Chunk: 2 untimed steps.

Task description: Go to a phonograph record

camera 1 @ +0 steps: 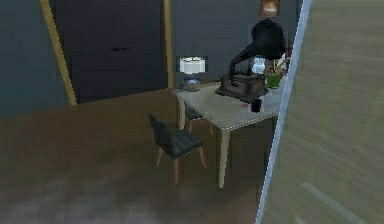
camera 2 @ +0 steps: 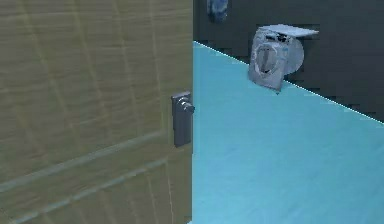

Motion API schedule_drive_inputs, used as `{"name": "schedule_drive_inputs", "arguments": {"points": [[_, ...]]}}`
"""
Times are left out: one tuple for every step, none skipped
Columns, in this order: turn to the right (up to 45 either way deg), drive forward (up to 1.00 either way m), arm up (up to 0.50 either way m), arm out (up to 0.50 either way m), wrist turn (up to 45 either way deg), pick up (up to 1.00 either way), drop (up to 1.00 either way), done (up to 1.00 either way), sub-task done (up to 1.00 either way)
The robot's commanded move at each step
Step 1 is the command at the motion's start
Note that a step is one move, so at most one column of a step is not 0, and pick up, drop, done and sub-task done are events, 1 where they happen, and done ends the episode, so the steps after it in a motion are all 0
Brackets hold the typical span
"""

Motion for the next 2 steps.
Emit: {"name": "schedule_drive_inputs", "arguments": {"points": [[0.0,0.25,0.00,0.00,0.0,0.00,0.00,0.00,0.00],[-9.0,0.00,0.00,0.00,0.0,0.00,0.00,0.00,0.00]]}}
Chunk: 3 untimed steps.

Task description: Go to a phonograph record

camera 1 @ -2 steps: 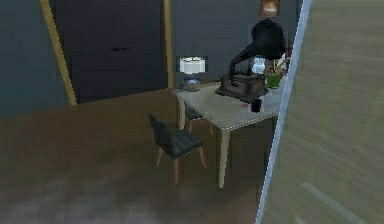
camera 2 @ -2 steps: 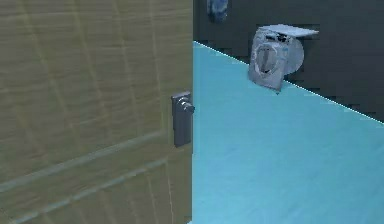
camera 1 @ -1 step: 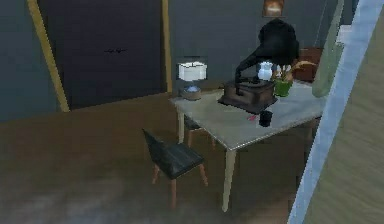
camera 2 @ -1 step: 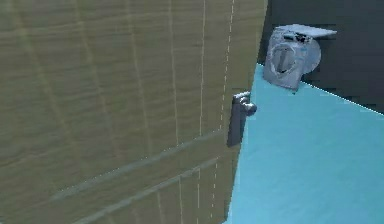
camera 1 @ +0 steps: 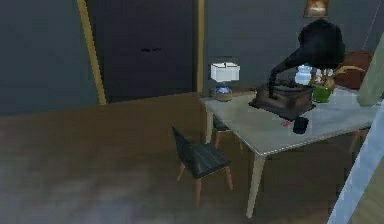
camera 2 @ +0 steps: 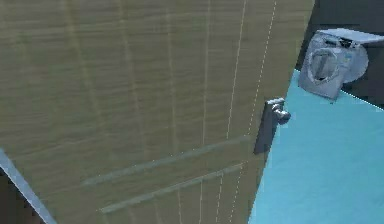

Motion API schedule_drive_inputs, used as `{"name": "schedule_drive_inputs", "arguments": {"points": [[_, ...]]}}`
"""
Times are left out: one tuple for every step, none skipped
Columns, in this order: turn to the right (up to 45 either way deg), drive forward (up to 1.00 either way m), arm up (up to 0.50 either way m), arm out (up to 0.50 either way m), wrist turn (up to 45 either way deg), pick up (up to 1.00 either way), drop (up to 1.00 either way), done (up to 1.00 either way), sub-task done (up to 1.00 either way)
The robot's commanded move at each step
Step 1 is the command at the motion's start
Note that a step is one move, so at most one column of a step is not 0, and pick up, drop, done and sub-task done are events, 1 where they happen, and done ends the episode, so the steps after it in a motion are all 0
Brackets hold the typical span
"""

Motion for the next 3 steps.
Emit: {"name": "schedule_drive_inputs", "arguments": {"points": [[0.0,0.50,0.00,0.00,0.0,0.00,0.00,0.00,0.00],[45.0,0.00,0.00,0.00,0.0,0.00,0.00,0.00,0.00],[21.0,0.00,0.00,0.00,0.0,0.00,0.00,0.00,0.00]]}}
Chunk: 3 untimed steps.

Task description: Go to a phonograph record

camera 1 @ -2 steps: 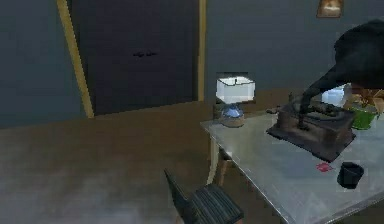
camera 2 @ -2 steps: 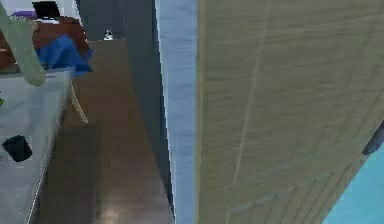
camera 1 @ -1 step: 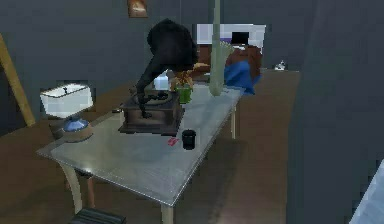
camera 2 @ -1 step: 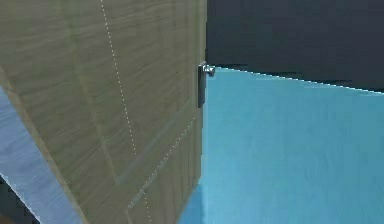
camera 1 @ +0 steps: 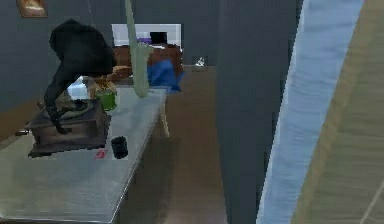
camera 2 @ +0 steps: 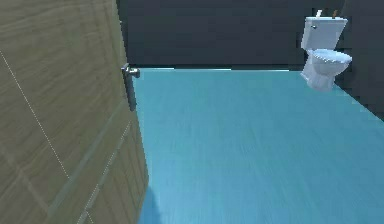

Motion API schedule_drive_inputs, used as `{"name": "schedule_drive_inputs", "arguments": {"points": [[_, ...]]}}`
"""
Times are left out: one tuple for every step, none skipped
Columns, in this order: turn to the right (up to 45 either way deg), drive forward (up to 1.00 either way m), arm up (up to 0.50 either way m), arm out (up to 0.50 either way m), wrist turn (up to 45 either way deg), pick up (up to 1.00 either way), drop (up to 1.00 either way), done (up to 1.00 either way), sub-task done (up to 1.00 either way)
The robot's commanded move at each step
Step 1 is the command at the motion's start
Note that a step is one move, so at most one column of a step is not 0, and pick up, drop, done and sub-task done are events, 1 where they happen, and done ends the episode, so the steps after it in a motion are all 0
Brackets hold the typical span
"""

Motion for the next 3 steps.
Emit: {"name": "schedule_drive_inputs", "arguments": {"points": [[0.0,0.05,0.00,0.00,0.0,0.00,0.00,0.00,0.00],[-30.0,0.00,0.00,0.00,0.0,0.00,0.00,0.00,0.00],[0.0,0.00,0.00,0.00,0.0,0.00,0.00,1.00,0.00]]}}
